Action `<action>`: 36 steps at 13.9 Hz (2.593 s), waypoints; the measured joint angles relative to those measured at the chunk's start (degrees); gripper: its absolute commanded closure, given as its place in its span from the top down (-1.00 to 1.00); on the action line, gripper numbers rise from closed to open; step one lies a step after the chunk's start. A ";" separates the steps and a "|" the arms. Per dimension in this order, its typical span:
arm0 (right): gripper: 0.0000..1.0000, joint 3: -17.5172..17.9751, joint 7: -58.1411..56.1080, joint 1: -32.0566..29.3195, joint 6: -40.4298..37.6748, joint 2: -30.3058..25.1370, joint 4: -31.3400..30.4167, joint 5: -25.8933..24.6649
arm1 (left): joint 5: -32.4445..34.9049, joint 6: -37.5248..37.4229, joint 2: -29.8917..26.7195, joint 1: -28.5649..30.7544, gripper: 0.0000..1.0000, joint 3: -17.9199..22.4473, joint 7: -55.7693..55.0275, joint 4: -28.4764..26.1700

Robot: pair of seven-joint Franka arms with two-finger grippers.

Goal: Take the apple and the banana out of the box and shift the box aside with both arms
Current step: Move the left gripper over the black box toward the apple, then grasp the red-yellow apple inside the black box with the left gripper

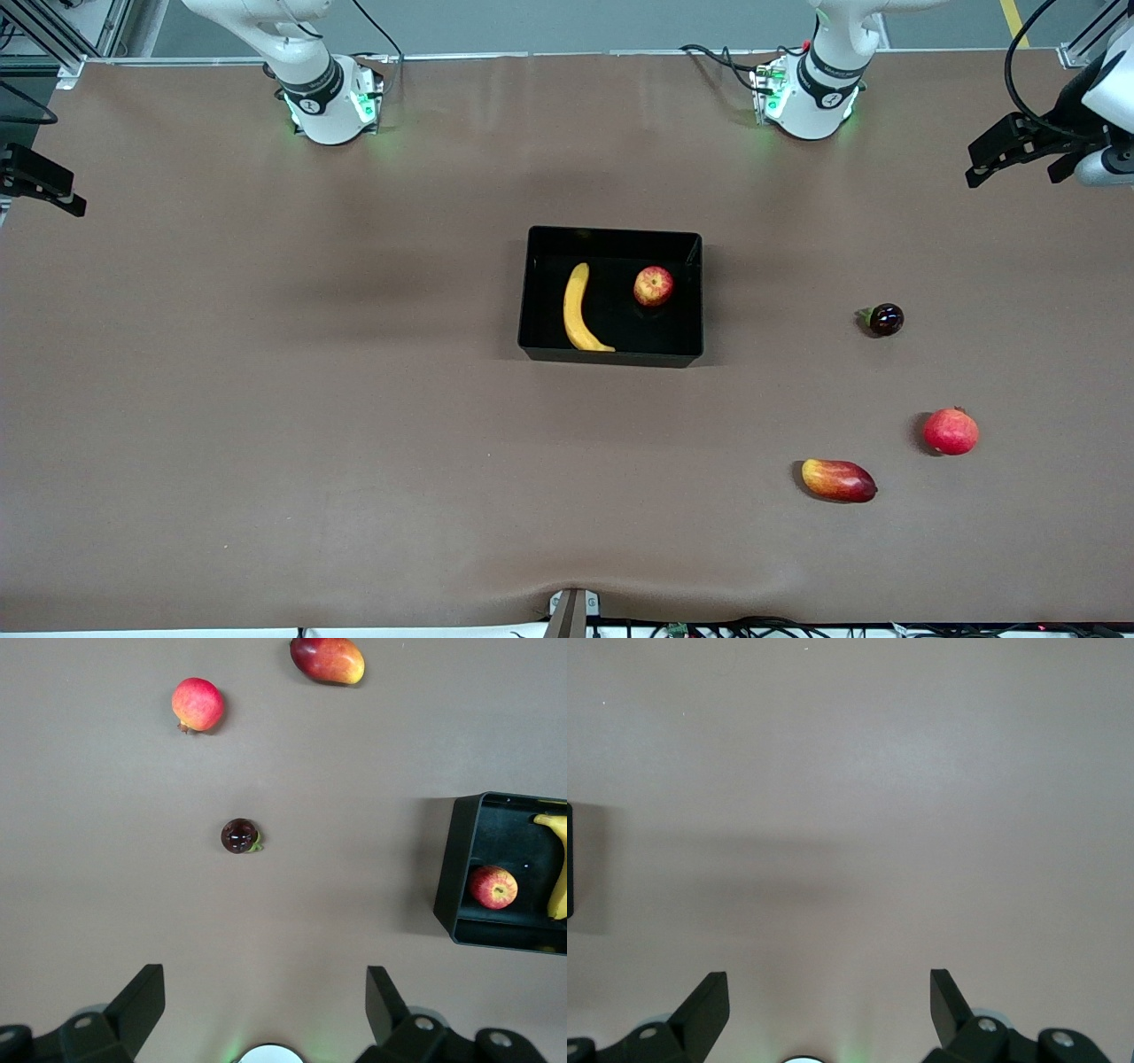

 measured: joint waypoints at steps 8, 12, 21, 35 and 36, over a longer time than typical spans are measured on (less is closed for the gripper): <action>1.00 0.00 0.00 0.00 -0.01 0.01 0.00 0.00 | 3.29 -0.02 2.22 0.41 1.00 -1.58 0.29 1.26; 1.00 -0.01 0.00 -0.01 -0.04 0.03 0.00 0.00 | 3.29 -0.32 6.73 0.10 1.00 -9.04 -4.40 1.21; 1.00 -0.03 0.00 -0.02 -0.05 0.05 0.00 0.00 | 3.40 10.64 19.29 -1.21 1.00 -23.40 -37.97 -0.75; 1.00 -0.10 0.00 -0.14 -0.10 0.05 0.00 0.00 | 9.66 34.51 31.69 -13.95 1.00 -23.86 -74.52 -12.07; 1.00 -0.10 0.00 -0.17 -0.15 0.05 0.00 0.00 | 10.95 35.23 32.84 -14.71 1.00 -23.87 -76.55 -12.11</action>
